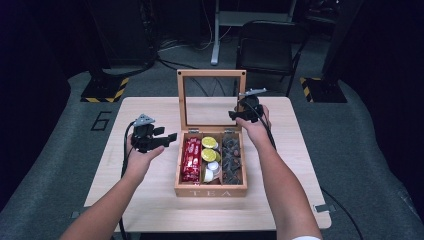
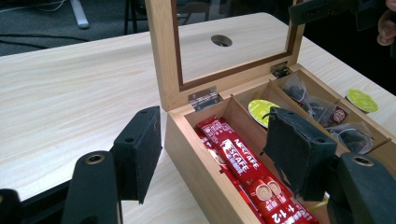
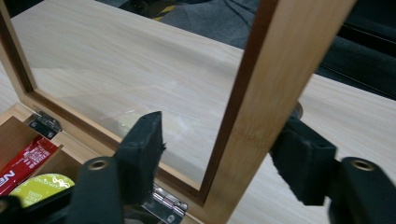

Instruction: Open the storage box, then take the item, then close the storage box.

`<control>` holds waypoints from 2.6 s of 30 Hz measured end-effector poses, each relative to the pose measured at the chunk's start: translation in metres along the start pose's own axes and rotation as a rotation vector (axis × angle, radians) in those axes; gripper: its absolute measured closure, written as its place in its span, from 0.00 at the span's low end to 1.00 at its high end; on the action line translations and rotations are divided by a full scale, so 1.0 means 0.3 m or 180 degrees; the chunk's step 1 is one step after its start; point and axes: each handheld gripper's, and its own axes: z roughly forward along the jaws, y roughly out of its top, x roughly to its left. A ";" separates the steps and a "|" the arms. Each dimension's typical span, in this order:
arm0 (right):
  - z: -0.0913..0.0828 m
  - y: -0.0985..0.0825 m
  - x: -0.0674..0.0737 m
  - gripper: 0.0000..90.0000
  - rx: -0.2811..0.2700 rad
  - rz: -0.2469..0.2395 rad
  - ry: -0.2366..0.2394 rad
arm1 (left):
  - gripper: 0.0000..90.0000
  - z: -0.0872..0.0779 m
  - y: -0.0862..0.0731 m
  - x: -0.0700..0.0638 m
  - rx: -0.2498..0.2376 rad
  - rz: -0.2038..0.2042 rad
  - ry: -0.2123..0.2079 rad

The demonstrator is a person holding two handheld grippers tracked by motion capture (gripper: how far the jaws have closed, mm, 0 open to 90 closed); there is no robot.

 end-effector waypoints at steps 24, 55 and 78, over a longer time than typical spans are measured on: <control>-0.033 -0.005 -0.016 0.70 0.0022 0.0033 -0.0132 | 0.40 0.021 0.011 -0.014 0.0011 0.0021 -0.0064; -0.099 -0.048 0.010 0.72 -0.0132 -0.0068 -0.0116 | 0.41 0.014 0.064 -0.009 -0.0034 0.0089 0.0007; -0.131 -0.073 0.032 0.72 -0.0170 -0.0184 -0.0132 | 0.44 0.026 0.158 -0.019 -0.0149 0.0136 0.0039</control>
